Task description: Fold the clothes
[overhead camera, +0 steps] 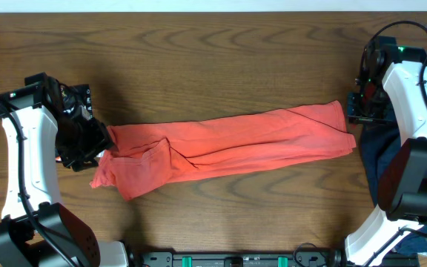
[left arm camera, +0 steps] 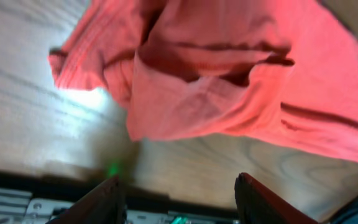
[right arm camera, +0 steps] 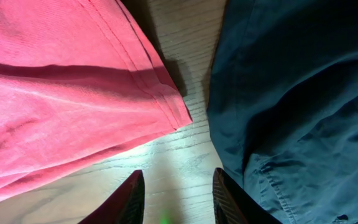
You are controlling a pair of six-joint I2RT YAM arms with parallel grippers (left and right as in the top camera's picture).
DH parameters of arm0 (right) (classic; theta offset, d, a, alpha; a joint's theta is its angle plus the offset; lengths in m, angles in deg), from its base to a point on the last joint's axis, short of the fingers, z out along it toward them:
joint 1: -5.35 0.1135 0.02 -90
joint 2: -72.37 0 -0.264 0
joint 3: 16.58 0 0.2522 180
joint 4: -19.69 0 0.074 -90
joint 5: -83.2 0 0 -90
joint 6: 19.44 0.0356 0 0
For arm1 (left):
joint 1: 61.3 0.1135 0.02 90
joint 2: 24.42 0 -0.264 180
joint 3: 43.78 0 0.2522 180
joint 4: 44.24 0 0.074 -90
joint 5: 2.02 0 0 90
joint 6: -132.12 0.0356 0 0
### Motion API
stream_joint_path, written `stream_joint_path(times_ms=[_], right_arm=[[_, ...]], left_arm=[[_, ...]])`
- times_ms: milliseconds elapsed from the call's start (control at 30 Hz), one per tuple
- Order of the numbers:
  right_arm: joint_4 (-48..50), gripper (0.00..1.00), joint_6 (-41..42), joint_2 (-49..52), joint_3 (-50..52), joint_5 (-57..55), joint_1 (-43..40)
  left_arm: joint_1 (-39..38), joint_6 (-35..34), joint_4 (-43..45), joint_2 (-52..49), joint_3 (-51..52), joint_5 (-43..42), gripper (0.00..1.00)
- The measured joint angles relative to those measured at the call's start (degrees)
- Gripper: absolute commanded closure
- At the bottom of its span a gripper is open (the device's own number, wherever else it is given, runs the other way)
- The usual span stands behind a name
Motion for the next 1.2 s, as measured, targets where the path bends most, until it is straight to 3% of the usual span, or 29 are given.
stream_joint_path(times_ms=[167,333,567,900,967,1033,1067,1200], right_arm=[[0.63,0.58,-1.18,0.0,0.07,0.79,0.0],[1.36,0.58,-2.34,0.0,1.46,2.14,0.0],[1.86,0.59,-2.69,0.0,2.32,2.86,0.0],[2.1,0.62,-2.91,0.0,2.32,3.08,0.0],[2.1,0.62,-2.91,0.0,2.32,3.08,0.0],[2.1,0.63,-2.91,0.0,2.32,3.08,0.0],[2.12,0.63,-2.91,0.0,2.32,3.08,0.0],[2.16,0.63,-2.91,0.0,2.32,3.08,0.0]], left_arm=[[-2.75,0.02,3.3,0.0,0.0,-2.32,0.41],[-11.37,-0.04,10.84,0.0,1.9,-3.41,0.37],[-22.03,-4.0,21.79,-0.9,8.92,2.45,0.37],[-26.77,-5.92,32.22,-7.78,11.98,5.46,0.43],[-26.99,-6.38,32.17,-9.64,11.98,5.66,0.58],[-27.04,-6.64,32.17,-11.15,12.09,5.88,0.88],[-27.04,-6.43,32.17,-11.5,12.2,6.1,0.93],[-27.04,-6.51,32.13,-11.67,12.31,6.16,0.94]])
